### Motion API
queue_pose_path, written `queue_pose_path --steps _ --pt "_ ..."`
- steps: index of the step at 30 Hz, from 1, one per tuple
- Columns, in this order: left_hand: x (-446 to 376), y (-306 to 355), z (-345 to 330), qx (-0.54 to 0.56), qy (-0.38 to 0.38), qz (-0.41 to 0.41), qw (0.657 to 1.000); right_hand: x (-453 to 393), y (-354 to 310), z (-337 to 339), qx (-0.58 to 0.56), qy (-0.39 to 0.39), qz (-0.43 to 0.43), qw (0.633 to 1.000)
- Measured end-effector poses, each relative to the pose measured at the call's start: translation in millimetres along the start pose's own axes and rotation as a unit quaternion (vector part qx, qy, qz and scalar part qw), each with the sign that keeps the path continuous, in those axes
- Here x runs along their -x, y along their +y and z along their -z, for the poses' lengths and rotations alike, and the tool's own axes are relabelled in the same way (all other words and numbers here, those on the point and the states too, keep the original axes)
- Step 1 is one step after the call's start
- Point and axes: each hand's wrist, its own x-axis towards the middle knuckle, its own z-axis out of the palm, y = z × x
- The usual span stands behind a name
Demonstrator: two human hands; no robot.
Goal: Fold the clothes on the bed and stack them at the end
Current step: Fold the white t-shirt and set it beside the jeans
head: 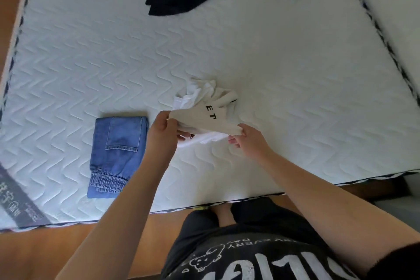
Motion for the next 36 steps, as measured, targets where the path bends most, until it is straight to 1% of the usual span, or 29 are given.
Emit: queue_pose_path --steps 3,6,7,9,12,14,16,18,19,20,23,24,26,28,29,30,32,35,36 --pt "-6 10 14 -0.01 -0.031 -0.032 0.999 24 -25 15 -0.056 0.009 0.017 0.998" --pt "-10 23 24 0.013 -0.115 -0.09 0.989 47 -59 30 -0.108 0.015 0.045 0.993" --pt "-12 25 26 -0.006 -0.149 -0.116 0.982 53 -73 33 -0.127 0.013 0.053 0.99" --pt "-12 20 28 -0.07 -0.202 -0.141 0.967 65 -100 37 -0.149 -0.002 0.08 0.986" --pt "-5 -2 16 -0.191 -0.222 -0.149 0.944 82 -142 36 -0.165 -0.022 0.136 0.977" --pt "3 -12 0 -0.204 -0.238 -0.132 0.94 94 -166 34 -0.152 -0.035 0.184 0.97" --pt "10 -12 -16 -0.172 -0.223 -0.084 0.956 105 -185 33 -0.141 -0.044 0.23 0.962" --pt "11 -4 -27 -0.134 -0.154 -0.061 0.977 113 -200 31 -0.144 -0.052 0.263 0.952" --pt "10 3 -30 -0.114 -0.123 -0.07 0.983 116 -206 31 -0.146 -0.058 0.274 0.949" --pt "9 12 -30 -0.095 -0.109 -0.084 0.986 118 -210 32 -0.144 -0.064 0.281 0.947" --pt "12 44 -25 -0.088 -0.122 -0.117 0.982 119 -211 42 -0.123 -0.078 0.298 0.943" --pt "12 52 -23 -0.083 -0.125 -0.125 0.981 116 -205 47 -0.118 -0.065 0.298 0.945" --pt "15 67 -16 -0.049 -0.123 -0.136 0.982 110 -181 56 -0.117 -0.011 0.274 0.955" --pt "16 81 -8 -0.014 -0.115 -0.143 0.983 104 -145 59 -0.087 0.044 0.221 0.97" --pt "17 89 -5 0.003 -0.111 -0.14 0.984 101 -124 59 -0.058 0.051 0.187 0.979" --pt "17 97 -1 0.021 -0.109 -0.135 0.985 99 -103 57 -0.031 0.041 0.153 0.987" --pt "17 116 5 0.053 -0.108 -0.127 0.985 97 -68 48 0.002 -0.017 0.099 0.995" --pt "21 154 11 0.106 -0.099 -0.109 0.983 101 -42 29 0.011 -0.112 0.07 0.991" --pt "23 168 13 0.13 -0.101 -0.106 0.981 102 -39 22 0.01 -0.13 0.07 0.989"
